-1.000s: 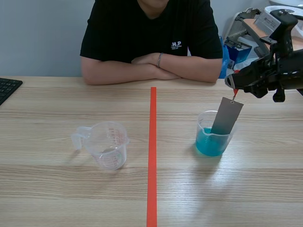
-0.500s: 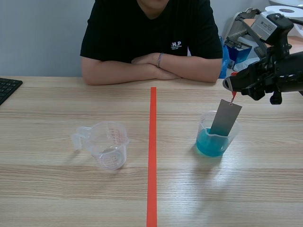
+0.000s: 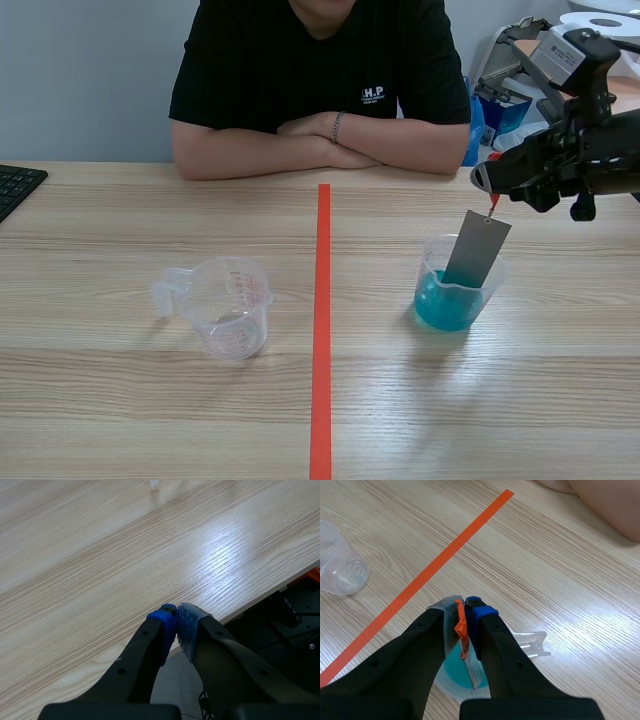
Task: Do the redox reaction experiment.
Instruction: 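Hold the plate still in the solution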
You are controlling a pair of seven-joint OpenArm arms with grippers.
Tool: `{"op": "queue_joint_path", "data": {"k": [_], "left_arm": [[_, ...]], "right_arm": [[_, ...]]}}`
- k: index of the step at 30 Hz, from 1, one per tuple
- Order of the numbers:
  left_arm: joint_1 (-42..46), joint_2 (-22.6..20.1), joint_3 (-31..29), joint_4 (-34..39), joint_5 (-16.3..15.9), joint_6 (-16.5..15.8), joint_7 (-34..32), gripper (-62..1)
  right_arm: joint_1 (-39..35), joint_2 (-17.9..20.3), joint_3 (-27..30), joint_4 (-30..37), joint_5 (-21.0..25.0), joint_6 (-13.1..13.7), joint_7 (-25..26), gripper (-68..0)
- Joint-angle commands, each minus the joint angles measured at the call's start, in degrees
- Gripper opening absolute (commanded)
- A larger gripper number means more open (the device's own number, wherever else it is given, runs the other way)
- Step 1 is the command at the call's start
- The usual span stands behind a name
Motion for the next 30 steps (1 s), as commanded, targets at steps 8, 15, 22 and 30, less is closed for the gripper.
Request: {"op": "queue_joint_path", "data": {"k": [8, 15, 22, 30], "left_arm": [[0.1, 0.0, -0.8, 0.2, -0.3, -0.1, -0.8, -56.9], [0.1, 0.0, -0.8, 0.2, -0.3, -0.1, -0.8, -56.9], [0.1, 0.0, -0.8, 0.2, -0.3, -0.1, -0.8, -56.9], [0.1, 0.0, -0.8, 0.2, -0.3, -0.2, -0.8, -56.9]], "right_arm": [[0.8, 0.6, 0.0, 0.3, -0.1, 0.7, 0.7, -66.1], [0.8, 0.6, -0.1, 0.3, -1.1, 0.7, 1.4, -66.1], [0.7, 0.6, -0.7, 0.3, -1.6, 0.7, 1.7, -66.1], [0.7, 0.6, -1.2, 0.3, -1.5, 0.7, 2.1, -66.1]]}}
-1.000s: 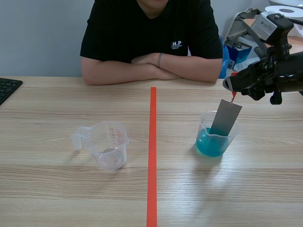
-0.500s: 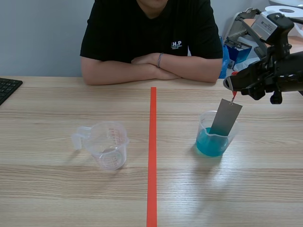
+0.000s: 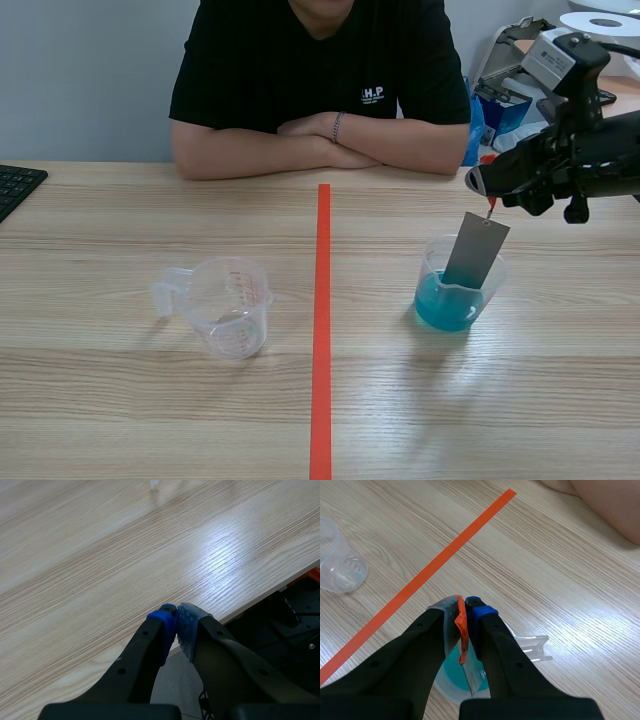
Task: Do the redox reaction experiment.
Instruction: 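Hold the plate still in the solution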
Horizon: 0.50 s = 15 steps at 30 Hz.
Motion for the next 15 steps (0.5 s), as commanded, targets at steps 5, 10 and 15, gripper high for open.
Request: {"op": "queue_joint_path", "data": {"k": [5, 10, 15], "left_arm": [[0.1, 0.0, -0.8, 0.0, -0.3, -0.2, -0.8, -56.9], [0.1, 0.0, -0.8, 0.0, -0.3, -0.2, -0.8, -56.9], [0.1, 0.0, -0.8, 0.0, -0.3, -0.2, -0.8, -56.9]], "right_arm": [[0.7, 0.6, 0.2, 0.3, 0.3, 0.7, 0.4, -66.1], [0.7, 0.6, 0.2, 0.3, 1.0, 0.7, 0.4, -66.1], [0.7, 0.8, 0.2, 0.9, 1.2, 0.7, 0.4, -66.1]]}}
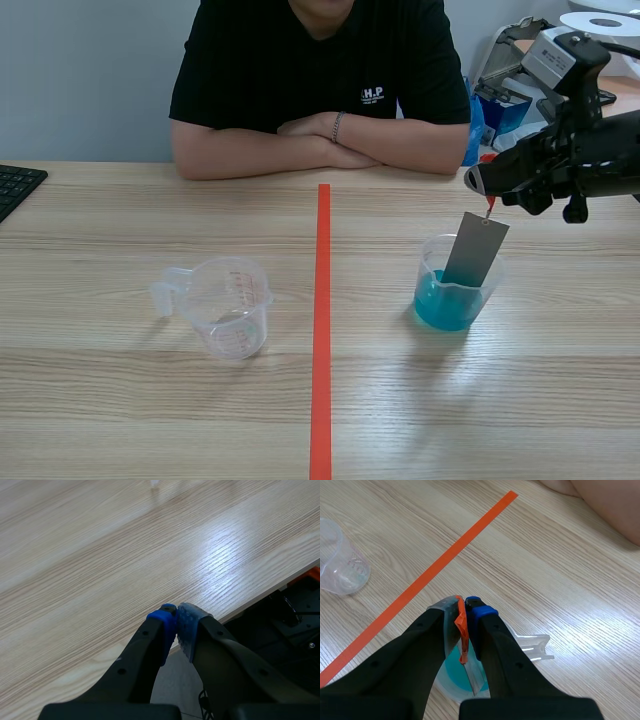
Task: Do the redox reaction experiment.
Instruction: 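Raise the plate and point at it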
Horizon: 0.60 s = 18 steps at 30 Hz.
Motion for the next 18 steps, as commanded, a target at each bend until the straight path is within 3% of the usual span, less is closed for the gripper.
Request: {"op": "queue_joint_path", "data": {"k": [1, 18], "left_arm": [[0.1, 0.0, -0.8, 0.2, -0.3, -0.2, -0.8, -56.9], [0.1, 0.0, -0.8, 0.2, -0.3, -0.2, -0.8, -56.9]], "right_arm": [[0.7, 0.9, 0.2, 1.2, 0.9, 0.7, 0.4, -66.1], [0.7, 8.9, 0.5, 12.7, 16.0, 0.7, -4.6, -66.0]]}}
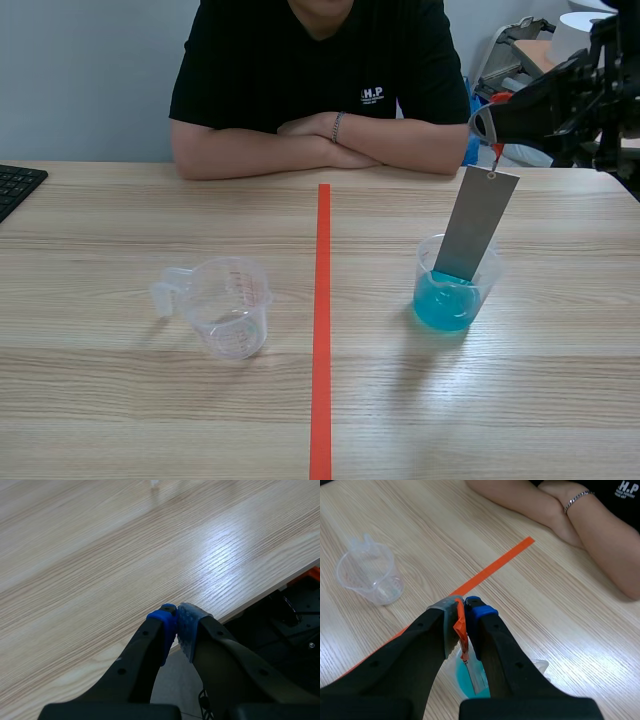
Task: Do the redox reaction experiment.
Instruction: 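Raise the plate and point at it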
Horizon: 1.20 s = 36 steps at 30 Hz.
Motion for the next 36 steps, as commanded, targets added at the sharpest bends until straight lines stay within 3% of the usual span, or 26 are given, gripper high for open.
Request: {"op": "queue_joint_path", "data": {"k": [1, 8, 22, 36], "left_arm": [[0.1, 0.0, -0.8, 0.2, -0.3, -0.2, -0.8, -56.9], [0.1, 0.0, -0.8, 0.2, -0.3, -0.3, -0.8, -56.9], [0.1, 0.0, -0.8, 0.2, -0.3, -0.3, -0.8, -56.9], [0.1, 0.0, -0.8, 0.2, -0.4, -0.3, -0.8, -56.9]], "right_arm": [[1.0, 1.8, 0.5, 1.5, 1.8, 0.7, 0.5, -66.1], [1.0, 4.2, 2.4, 4.9, 6.5, 0.7, -0.9, -66.1], [1.0, 4.3, 8.4, 11.1, 13.9, 0.7, -6.7, -66.0], [1.0, 4.2, 8.7, 11.1, 14.1, 0.7, -6.9, -66.0]]}}
